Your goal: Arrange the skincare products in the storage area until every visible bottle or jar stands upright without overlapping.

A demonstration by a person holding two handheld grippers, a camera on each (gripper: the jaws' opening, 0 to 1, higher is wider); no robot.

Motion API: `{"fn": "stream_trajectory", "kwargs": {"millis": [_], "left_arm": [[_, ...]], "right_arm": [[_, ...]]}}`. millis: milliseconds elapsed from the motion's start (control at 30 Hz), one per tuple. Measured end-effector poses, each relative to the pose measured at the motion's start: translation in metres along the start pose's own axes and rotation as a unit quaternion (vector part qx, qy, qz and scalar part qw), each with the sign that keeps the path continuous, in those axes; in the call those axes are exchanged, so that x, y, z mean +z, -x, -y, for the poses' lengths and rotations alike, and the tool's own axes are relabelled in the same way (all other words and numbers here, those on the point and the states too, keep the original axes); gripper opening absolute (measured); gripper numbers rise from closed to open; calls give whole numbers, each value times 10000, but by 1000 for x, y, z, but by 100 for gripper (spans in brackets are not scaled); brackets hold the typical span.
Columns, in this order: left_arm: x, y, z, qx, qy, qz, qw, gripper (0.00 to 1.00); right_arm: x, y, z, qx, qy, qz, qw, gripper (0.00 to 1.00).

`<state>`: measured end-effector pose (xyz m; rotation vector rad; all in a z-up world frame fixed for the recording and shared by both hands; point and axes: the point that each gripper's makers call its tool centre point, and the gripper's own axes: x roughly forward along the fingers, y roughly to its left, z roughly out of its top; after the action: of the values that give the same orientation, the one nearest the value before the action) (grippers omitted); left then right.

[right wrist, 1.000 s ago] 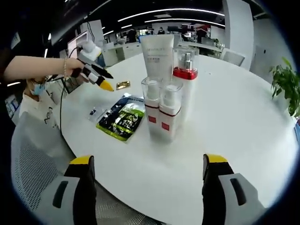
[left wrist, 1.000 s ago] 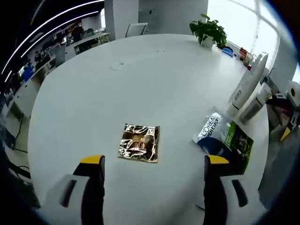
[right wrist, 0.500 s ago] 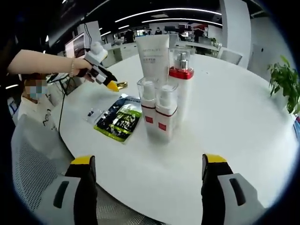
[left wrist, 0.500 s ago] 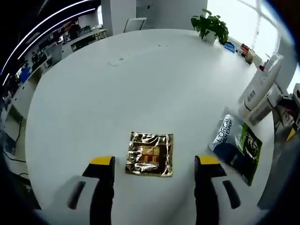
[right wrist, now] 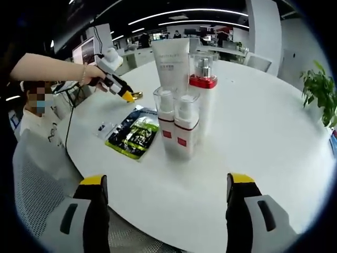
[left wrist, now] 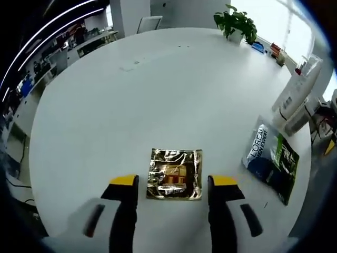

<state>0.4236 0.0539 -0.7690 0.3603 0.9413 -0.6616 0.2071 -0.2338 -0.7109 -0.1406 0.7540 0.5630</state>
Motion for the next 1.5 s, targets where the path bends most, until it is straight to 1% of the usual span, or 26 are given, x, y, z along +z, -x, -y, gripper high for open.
{"fn": "stream_trajectory", "kwargs": {"millis": [67,100,133,167,333,400,467,600,633,667,733,833,933,967,1000,1033,1067,1167,1267,1333,1400,1500], "left_arm": [[2,0,2,-12,-118,40,9999,49],[3,0,7,-30,-202,61,9998,47],[3,0,9,-66,-248,54,9997,42],[3,0,9,-81,-273,42,9996,41],[2,0,8,-68,-306,4,9995,40],[4,2,11,-70,-412,20,9991,40],[2,5,11,-72,-486,33,9988,40],[10,15,16,-40,-485,206,9986,39],[11,15,15,-34,-492,208,9986,39],[15,15,15,-36,-571,296,9979,39],[15,24,21,-64,-613,337,9975,39],[17,31,24,-12,-789,388,9961,39],[24,41,31,-23,-925,504,9944,39],[26,40,31,-26,-1011,538,9934,39],[27,42,34,-32,-1060,567,9927,39],[29,50,40,-34,-1122,609,9918,39],[31,53,43,-37,-1150,644,9913,39],[36,58,45,-44,-1305,765,9885,39],[41,67,57,-62,-1521,846,9847,39],[41,72,61,-51,-1644,838,9828,39],[38,72,60,-60,-1681,834,9822,39],[36,81,67,-71,-1788,831,9803,39]], "right_arm": [[0,0,0,-4,-13,6,10000,93],[0,0,0,-4,-17,5,10000,93],[0,0,0,-6,-17,2,10000,93],[0,0,0,-8,-16,3,10000,93],[0,0,0,-16,-14,6,10000,93],[1,1,0,-25,-14,21,10000,93],[2,1,0,-25,-20,32,10000,93],[3,1,-2,2,-30,78,10000,92],[4,1,-2,0,-13,82,10000,92],[3,1,-1,4,-6,81,10000,92],[4,1,-2,12,-4,97,10000,93],[5,1,-2,4,-5,121,9999,93],[7,3,-1,-3,-13,184,9998,93],[7,3,-1,-2,-16,193,9998,93],[8,3,-1,0,-23,218,9998,93],[9,4,-1,3,-32,246,9997,93],[11,4,-2,4,-40,280,9996,93],[12,5,-1,4,-28,304,9995,92],[12,5,0,14,-6,347,9994,92],[13,5,0,15,24,363,9993,91],[14,5,0,18,44,394,9992,90],[16,6,-1,21,69,454,9989,89]]}}
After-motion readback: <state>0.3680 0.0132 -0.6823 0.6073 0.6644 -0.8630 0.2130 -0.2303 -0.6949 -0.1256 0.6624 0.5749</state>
